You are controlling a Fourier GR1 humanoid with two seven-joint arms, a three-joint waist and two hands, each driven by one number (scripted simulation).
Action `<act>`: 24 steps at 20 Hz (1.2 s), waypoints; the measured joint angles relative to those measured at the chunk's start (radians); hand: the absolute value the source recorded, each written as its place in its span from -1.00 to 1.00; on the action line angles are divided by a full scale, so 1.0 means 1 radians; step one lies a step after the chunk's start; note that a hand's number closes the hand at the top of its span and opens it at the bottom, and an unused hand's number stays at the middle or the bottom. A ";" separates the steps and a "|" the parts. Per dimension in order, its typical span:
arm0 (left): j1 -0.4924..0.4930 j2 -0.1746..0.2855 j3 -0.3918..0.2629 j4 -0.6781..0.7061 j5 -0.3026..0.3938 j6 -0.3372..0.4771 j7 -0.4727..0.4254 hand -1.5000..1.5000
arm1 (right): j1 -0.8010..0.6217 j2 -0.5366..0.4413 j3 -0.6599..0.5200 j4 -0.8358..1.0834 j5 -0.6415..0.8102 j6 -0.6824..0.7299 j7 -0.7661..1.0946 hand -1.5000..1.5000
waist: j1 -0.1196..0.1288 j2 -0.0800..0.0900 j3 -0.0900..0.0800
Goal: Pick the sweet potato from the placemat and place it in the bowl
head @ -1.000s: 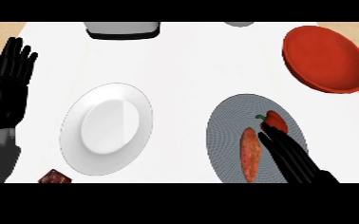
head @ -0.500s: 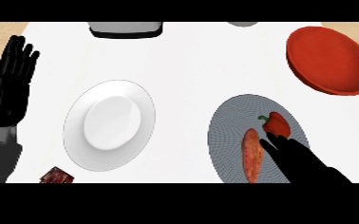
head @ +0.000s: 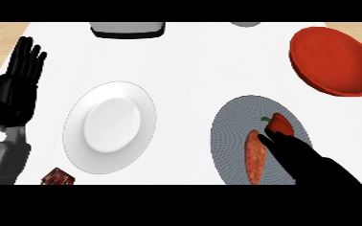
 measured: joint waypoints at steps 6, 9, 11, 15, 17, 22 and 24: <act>0.002 -0.027 0.026 -0.030 -0.036 -0.010 0.027 0.00 | 0.046 0.045 -0.006 0.054 0.047 -0.006 -0.079 -1.00 | 0.000 0.000 0.001; -0.003 -0.029 0.046 -0.032 -0.041 -0.031 0.044 0.00 | 0.039 0.063 -0.026 0.108 0.070 -0.005 -0.115 -1.00 | 0.000 0.000 0.001; -0.018 -0.032 0.061 -0.012 -0.048 -0.044 0.044 0.00 | 0.045 0.069 -0.033 0.147 0.095 -0.017 -0.157 -1.00 | 0.000 0.000 0.001; -0.014 -0.046 0.085 -0.012 -0.064 -0.066 0.046 0.00 | 0.071 0.073 -0.053 0.192 0.145 -0.038 -0.246 -1.00 | -0.001 0.000 0.001; -0.006 -0.056 0.085 -0.043 -0.072 -0.062 0.063 0.00 | 0.059 0.084 -0.063 0.242 0.163 -0.057 -0.292 -1.00 | 0.001 0.000 0.001; -0.006 -0.077 0.101 -0.045 -0.097 -0.074 0.065 0.00 | 0.074 0.099 -0.067 0.302 0.212 -0.094 -0.398 -1.00 | 0.000 0.000 0.001; -0.013 -0.079 0.115 -0.019 -0.099 -0.094 0.050 0.00 | 0.061 0.124 -0.054 0.322 0.234 -0.103 -0.411 -1.00 | 0.000 0.000 0.001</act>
